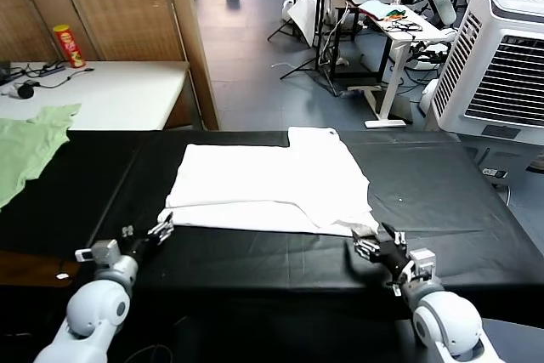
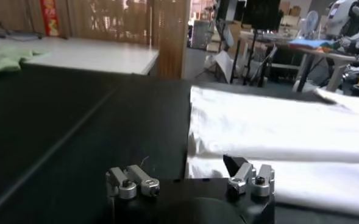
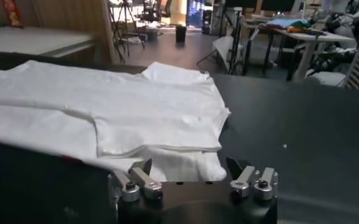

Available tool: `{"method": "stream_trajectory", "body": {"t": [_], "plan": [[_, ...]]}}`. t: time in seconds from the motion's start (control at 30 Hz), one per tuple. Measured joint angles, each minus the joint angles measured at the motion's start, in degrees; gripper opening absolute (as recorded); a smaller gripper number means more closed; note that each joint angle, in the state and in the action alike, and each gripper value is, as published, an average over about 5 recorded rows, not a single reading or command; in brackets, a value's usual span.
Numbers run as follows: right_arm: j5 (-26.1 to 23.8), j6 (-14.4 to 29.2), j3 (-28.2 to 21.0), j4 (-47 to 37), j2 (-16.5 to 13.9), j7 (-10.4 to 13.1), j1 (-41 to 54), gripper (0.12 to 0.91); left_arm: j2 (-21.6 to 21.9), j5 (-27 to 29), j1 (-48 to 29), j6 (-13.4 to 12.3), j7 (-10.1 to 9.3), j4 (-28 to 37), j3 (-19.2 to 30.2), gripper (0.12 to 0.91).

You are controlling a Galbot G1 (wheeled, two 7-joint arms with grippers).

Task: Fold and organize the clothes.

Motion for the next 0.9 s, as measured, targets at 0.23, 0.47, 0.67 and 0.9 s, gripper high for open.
{"method": "stream_trajectory", "body": {"t": [0.23, 0.47, 0.67, 0.9], "plan": [[-0.22, -1.05, -0.21, 0.19, 0.07, 0.98, -0.53, 0.247, 0.46, -1.59, 0.92, 0.59, 1.60, -0.45, -0.02, 0.460], [0.84, -4.47, 0.79, 2.89, -1.26, 3.25, -2.48, 0.122, 1.19, -2.63, 2.75, 2.00, -0.04, -2.86, 0.30, 0.145], [1.20, -7.86, 2.63, 6.87, -2.44, 4.38, -6.61, 0.122, 2.91, -3.38, 6.94, 3.97, -3.16, -7.81, -0.75, 0.127], [1.29, -8.62, 4.94, 10.01, -2.46, 4.46, -12.55, 0.122, 3.41, -3.00, 14.08, 5.11, -4.63, -14.64, -3.32, 0.127]]}}
